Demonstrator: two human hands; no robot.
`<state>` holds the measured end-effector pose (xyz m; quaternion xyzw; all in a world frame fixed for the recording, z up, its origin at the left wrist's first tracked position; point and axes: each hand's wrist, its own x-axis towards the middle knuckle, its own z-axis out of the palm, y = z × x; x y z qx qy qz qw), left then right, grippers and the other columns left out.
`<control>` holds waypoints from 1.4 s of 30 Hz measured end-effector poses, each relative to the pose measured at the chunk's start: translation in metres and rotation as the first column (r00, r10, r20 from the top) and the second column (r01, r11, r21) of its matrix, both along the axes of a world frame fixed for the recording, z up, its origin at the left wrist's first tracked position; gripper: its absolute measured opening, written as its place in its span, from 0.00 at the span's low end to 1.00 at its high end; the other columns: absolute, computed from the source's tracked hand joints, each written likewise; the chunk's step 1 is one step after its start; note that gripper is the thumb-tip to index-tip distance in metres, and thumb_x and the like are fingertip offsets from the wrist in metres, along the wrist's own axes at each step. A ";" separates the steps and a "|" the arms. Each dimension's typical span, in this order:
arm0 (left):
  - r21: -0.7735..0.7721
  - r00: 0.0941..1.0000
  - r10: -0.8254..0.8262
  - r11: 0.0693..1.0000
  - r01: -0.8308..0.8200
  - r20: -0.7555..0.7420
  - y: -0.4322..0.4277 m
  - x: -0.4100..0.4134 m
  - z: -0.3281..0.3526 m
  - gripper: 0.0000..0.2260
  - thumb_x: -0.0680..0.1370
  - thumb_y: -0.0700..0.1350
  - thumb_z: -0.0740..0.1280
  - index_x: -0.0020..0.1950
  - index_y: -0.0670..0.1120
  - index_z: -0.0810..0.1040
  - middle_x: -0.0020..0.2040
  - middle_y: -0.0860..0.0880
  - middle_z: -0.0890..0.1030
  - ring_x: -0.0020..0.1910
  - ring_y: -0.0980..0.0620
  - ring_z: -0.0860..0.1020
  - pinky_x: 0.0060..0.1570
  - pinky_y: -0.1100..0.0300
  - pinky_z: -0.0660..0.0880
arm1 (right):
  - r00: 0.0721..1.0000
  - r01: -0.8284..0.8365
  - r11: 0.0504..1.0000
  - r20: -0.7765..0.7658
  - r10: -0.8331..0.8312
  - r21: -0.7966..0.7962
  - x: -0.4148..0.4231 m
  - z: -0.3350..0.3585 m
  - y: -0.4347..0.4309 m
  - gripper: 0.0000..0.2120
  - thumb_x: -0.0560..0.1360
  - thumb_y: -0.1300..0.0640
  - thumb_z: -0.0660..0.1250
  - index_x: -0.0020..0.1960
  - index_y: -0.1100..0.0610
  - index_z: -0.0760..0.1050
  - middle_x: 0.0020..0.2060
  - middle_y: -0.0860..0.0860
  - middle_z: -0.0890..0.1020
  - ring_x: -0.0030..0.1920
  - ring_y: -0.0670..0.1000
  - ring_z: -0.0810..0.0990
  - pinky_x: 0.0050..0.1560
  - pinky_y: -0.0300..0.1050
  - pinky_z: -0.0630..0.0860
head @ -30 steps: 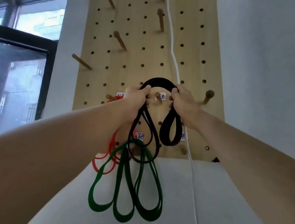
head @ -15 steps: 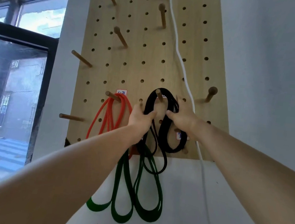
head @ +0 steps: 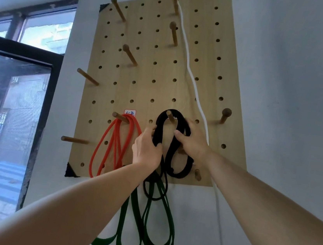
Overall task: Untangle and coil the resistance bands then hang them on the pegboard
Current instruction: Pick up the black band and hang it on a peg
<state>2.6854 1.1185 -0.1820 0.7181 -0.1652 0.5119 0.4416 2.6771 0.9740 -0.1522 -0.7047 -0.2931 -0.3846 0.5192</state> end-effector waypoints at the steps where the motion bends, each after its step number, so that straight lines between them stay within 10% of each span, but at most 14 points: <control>1: 0.010 1.000 0.011 1.000 -0.011 0.011 0.000 -0.001 0.005 0.23 0.78 0.35 0.67 0.72 0.51 0.73 0.62 0.51 0.81 0.60 0.49 0.80 0.60 0.48 0.79 | 0.999 0.009 1.000 -0.049 -0.007 0.025 -0.001 0.005 -0.001 0.15 0.82 0.60 0.64 0.68 0.53 0.73 0.54 0.48 0.80 0.60 0.51 0.79 0.60 0.47 0.78; 4: 0.062 0.999 0.033 0.998 -0.033 -0.008 -0.001 -0.002 0.020 0.22 0.78 0.35 0.68 0.71 0.49 0.75 0.59 0.49 0.82 0.56 0.48 0.81 0.57 0.49 0.80 | 0.976 0.050 0.996 -0.216 -0.032 0.079 0.001 0.018 -0.006 0.10 0.82 0.60 0.61 0.62 0.55 0.75 0.56 0.57 0.81 0.57 0.56 0.80 0.61 0.56 0.78; 12: 0.133 0.962 -0.134 0.977 0.169 -0.239 0.006 -0.005 0.012 0.32 0.73 0.48 0.75 0.76 0.56 0.69 0.65 0.52 0.80 0.65 0.49 0.78 0.65 0.45 0.76 | 0.934 0.072 0.974 -0.328 -0.141 -0.216 -0.005 0.002 -0.014 0.08 0.81 0.56 0.65 0.60 0.54 0.75 0.46 0.52 0.81 0.46 0.52 0.81 0.39 0.40 0.79; 21: 0.202 0.937 -0.134 0.957 0.207 -0.323 0.050 -0.068 0.004 0.16 0.78 0.42 0.71 0.65 0.52 0.78 0.57 0.56 0.81 0.53 0.57 0.79 0.57 0.56 0.79 | 0.974 0.163 0.961 -0.119 -0.193 -0.222 -0.046 -0.029 -0.021 0.31 0.77 0.53 0.69 0.77 0.50 0.61 0.67 0.50 0.75 0.66 0.54 0.74 0.71 0.62 0.71; 24: 0.218 0.925 -0.122 0.953 0.211 -0.359 0.069 -0.095 -0.014 0.14 0.78 0.43 0.72 0.64 0.49 0.80 0.55 0.55 0.81 0.55 0.57 0.80 0.62 0.54 0.77 | 0.967 0.177 0.951 -0.137 -0.217 -0.254 -0.072 -0.050 -0.018 0.33 0.80 0.53 0.67 0.81 0.50 0.58 0.79 0.48 0.63 0.77 0.50 0.63 0.77 0.52 0.62; 31: 0.185 0.829 -0.239 0.908 0.375 -0.506 0.101 -0.165 -0.099 0.05 0.78 0.42 0.72 0.49 0.50 0.86 0.43 0.56 0.85 0.43 0.62 0.82 0.47 0.67 0.76 | 0.993 0.110 0.979 -0.027 -0.117 -0.174 -0.149 -0.136 0.018 0.10 0.77 0.63 0.70 0.55 0.54 0.83 0.44 0.46 0.85 0.45 0.44 0.83 0.48 0.34 0.78; 42: 0.094 0.567 -0.162 0.914 0.394 -0.808 0.175 -0.221 -0.341 0.06 0.76 0.44 0.75 0.51 0.53 0.86 0.46 0.55 0.87 0.46 0.57 0.84 0.52 0.60 0.80 | 0.859 -0.150 0.901 -0.505 -0.086 -0.407 -0.178 -0.353 0.084 0.05 0.77 0.58 0.72 0.52 0.53 0.84 0.42 0.46 0.84 0.41 0.44 0.82 0.43 0.33 0.77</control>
